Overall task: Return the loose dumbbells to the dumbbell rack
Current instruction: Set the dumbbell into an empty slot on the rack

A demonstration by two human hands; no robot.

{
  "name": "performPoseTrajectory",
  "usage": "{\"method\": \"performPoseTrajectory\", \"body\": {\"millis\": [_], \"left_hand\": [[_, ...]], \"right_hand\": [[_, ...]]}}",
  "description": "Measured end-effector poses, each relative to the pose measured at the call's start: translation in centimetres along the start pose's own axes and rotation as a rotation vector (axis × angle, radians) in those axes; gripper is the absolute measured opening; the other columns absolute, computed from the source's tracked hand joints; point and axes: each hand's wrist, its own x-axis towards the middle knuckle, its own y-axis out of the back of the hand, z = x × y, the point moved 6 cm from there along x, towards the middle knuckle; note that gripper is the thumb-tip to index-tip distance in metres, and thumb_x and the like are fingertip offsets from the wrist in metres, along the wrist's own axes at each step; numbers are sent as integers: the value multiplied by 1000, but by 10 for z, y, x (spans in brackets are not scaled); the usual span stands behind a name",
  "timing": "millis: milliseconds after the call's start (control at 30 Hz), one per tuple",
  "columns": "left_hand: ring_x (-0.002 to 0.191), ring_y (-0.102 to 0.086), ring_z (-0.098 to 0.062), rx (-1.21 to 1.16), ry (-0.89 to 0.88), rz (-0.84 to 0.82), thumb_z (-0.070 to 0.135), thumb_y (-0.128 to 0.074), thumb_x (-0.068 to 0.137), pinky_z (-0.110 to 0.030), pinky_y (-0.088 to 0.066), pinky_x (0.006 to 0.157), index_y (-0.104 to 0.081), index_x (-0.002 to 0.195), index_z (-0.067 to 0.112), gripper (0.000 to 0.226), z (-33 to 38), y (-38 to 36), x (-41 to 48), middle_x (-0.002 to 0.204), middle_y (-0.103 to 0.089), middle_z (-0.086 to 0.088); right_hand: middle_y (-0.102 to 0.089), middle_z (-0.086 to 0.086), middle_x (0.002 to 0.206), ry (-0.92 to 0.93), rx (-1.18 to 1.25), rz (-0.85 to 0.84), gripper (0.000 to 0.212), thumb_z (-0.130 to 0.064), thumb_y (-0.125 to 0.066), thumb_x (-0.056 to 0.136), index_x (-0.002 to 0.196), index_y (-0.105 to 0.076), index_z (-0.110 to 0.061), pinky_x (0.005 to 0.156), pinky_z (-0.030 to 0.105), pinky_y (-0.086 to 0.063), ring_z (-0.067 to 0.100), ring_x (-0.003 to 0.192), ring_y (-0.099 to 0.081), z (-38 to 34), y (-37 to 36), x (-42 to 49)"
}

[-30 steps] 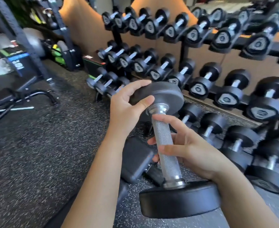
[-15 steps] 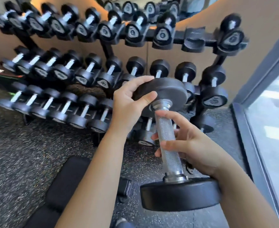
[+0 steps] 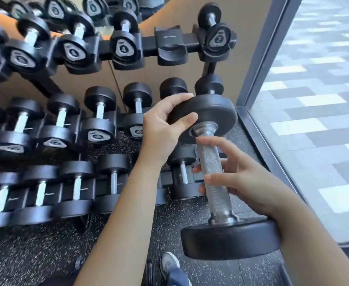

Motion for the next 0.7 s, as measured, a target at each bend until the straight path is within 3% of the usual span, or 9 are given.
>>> {"method": "performPoseTrajectory", "body": {"millis": [167,533,700], "left_hand": [[98,-62,-9,-57,-5,-81,7,-68,72,-22,-45,86,-65,96,27,31,-25,-1,55,98,-67,10],[101,-62,-13,-60,-6,-99,12,-70,71,-24,-46,87,-66,95,31,31,-78,-3,150,99,-68,9],[98,-62,-11,-39,0,-31,16,-71,68,-24,-46,87,-68,92,35,30,-112,-7,208,96,-69,12]], "right_hand": [[-61,18,91,10,42,82,61,12,-57,79,114,-54,-37,65,38,-55,27,67,-63,-13,16,46],[-63,16,90,2,50,93,61,12,-58,78,112,-55,-39,69,43,-51,24,66,-64,-30,62,139],[-60,16,89,-13,37,30,60,12,-57,79,114,-54,-36,64,33,-53,23,66,-64,-44,101,202]]}}
